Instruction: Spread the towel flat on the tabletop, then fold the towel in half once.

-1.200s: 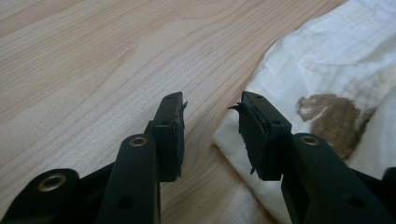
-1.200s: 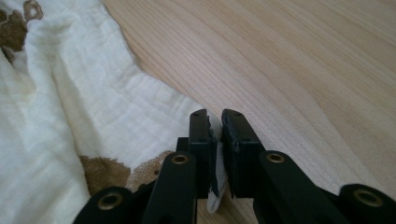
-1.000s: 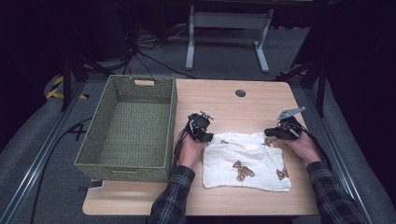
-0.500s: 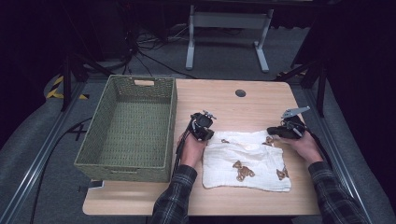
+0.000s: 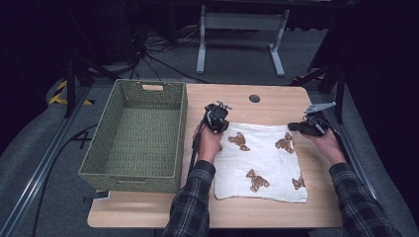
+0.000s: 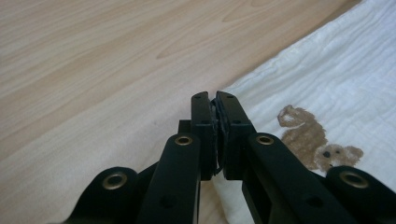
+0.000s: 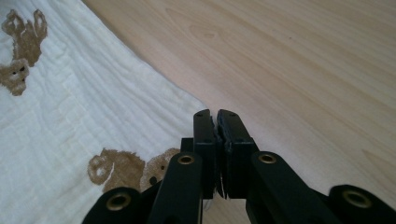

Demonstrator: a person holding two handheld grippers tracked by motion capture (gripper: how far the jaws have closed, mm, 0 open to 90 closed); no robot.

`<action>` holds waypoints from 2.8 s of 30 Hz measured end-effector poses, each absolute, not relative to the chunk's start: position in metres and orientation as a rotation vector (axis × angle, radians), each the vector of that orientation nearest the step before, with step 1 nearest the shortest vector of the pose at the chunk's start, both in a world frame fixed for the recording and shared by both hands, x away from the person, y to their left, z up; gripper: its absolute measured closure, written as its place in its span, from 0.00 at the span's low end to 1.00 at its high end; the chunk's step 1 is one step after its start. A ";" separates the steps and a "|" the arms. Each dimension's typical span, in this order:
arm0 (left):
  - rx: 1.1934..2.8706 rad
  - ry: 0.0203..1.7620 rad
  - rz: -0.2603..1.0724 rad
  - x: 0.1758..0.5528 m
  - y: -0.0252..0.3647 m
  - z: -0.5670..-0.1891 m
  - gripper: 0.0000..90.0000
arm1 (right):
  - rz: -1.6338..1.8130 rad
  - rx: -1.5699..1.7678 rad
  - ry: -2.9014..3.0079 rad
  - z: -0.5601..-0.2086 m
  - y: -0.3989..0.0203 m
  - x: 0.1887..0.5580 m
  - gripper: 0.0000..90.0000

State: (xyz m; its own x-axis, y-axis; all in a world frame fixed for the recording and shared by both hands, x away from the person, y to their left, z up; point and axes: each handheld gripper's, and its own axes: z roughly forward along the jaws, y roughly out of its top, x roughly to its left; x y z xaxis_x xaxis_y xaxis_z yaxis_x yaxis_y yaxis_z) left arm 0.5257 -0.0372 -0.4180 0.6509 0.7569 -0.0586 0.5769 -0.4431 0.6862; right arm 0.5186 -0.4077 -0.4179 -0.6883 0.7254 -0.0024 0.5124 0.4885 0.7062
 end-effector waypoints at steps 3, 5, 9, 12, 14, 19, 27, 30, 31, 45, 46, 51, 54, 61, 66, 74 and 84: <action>2.189 1.023 0.355 0.534 -0.040 -0.419 0.96 | 1.004 1.061 2.427 -0.416 -0.408 0.526 0.96; 2.195 1.014 0.350 0.539 -0.042 -0.423 0.96 | 0.989 1.072 2.416 -0.418 -0.409 0.531 0.96; 2.192 1.007 0.343 0.546 -0.040 -0.431 0.88 | 0.951 1.127 2.422 -0.426 -0.414 0.536 0.95; 2.200 1.044 0.338 0.545 -0.035 -0.433 0.79 | 0.937 1.145 2.403 -0.428 -0.416 0.536 0.87; 2.185 1.072 0.308 0.544 -0.029 -0.435 0.76 | 0.960 1.151 2.397 -0.427 -0.418 0.535 0.84; 2.156 1.064 0.241 0.539 -0.022 -0.443 0.72 | 0.968 1.154 2.392 -0.426 -0.418 0.529 0.78; 2.188 0.995 0.225 0.533 -0.040 -0.449 0.71 | 0.989 1.087 2.402 -0.423 -0.407 0.519 0.75; 2.232 0.943 0.222 0.532 -0.051 -0.452 0.68 | 0.990 1.074 2.407 -0.423 -0.406 0.517 0.74; 2.248 0.932 0.225 0.531 -0.054 -0.453 0.68 | 0.995 1.075 2.407 -0.422 -0.405 0.516 0.74; 2.221 0.960 0.243 0.533 -0.049 -0.444 0.96 | 0.986 1.047 2.423 -0.421 -0.403 0.514 0.75; 2.226 0.971 0.269 0.534 -0.047 -0.443 0.96 | 0.985 1.045 2.423 -0.421 -0.403 0.513 0.75; 2.221 1.086 0.368 0.537 -0.035 -0.441 0.96 | 0.987 1.045 2.425 -0.421 -0.403 0.513 0.75; 2.200 1.144 0.403 0.538 -0.027 -0.440 0.91 | 0.994 1.048 2.424 -0.421 -0.403 0.514 0.75; 2.188 1.146 0.386 0.544 -0.023 -0.444 0.70 | 0.972 1.092 2.416 -0.426 -0.408 0.524 0.75; 2.203 1.146 0.373 0.548 -0.023 -0.446 0.69 | 0.950 1.137 2.418 -0.433 -0.410 0.532 0.75; 2.224 1.140 0.361 0.551 -0.024 -0.453 0.71 | 0.924 1.186 2.431 -0.443 -0.410 0.538 0.77; 2.217 1.117 0.314 0.550 -0.026 -0.450 0.97 | 0.931 1.196 2.433 -0.445 -0.409 0.539 0.97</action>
State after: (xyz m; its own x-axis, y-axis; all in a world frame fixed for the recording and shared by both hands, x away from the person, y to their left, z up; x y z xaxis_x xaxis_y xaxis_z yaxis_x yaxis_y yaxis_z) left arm 0.5500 -0.0257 -0.4501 0.6127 0.7875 -0.0661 0.6379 -0.4434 0.6297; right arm 0.5392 -0.4094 -0.4448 -0.6207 0.7833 0.0353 0.6065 0.4511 0.6547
